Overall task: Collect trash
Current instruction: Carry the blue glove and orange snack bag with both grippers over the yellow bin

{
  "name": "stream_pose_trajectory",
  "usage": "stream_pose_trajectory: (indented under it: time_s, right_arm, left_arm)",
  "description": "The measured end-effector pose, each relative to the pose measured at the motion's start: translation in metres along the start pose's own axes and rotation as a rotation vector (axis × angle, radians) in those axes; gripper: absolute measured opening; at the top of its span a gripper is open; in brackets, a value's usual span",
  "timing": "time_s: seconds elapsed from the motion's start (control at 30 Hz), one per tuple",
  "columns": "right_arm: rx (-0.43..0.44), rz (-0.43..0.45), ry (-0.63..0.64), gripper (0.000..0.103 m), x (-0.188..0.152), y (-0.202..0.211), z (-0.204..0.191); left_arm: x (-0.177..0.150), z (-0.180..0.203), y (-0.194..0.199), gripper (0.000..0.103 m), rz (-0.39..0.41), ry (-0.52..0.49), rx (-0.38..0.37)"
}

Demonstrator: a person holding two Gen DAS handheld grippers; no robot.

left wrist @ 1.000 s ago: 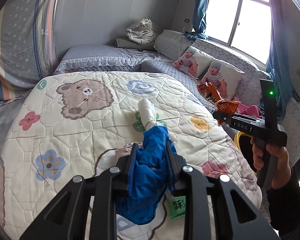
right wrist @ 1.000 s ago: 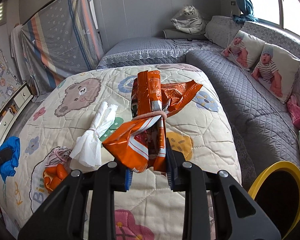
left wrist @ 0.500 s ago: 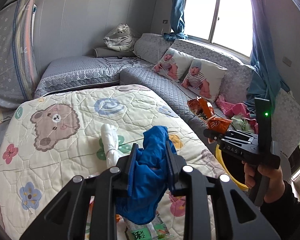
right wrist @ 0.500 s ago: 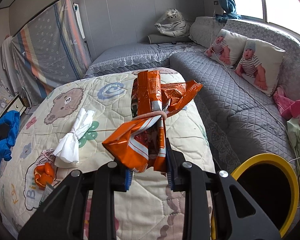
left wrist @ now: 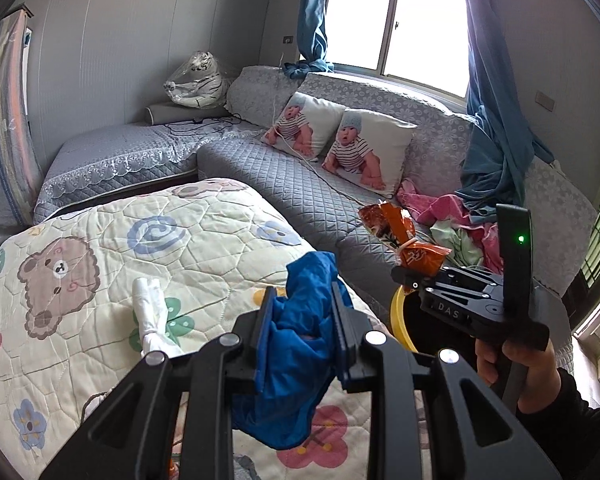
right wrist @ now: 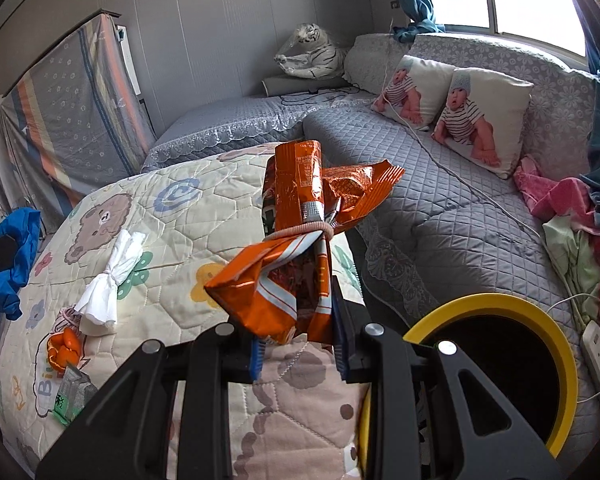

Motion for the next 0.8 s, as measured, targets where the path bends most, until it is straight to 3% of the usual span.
stream_pose_trajectory:
  time_s: [0.8]
  right_arm:
    - [-0.124, -0.043, -0.099, 0.025, -0.030, -0.004, 0.091]
  left_arm:
    - [0.010, 0.073, -0.059, 0.024, -0.048, -0.091, -0.102]
Point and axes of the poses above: each gripper's, at about its wrist camera, not at the fingertips, and y roughly against the way its jaws point, z to its right, x to its top, the point moved 5 cm from there along -y, roughly the way its jaws point, and after that the axes turned 1 degree about x, right-handed, at the moved point
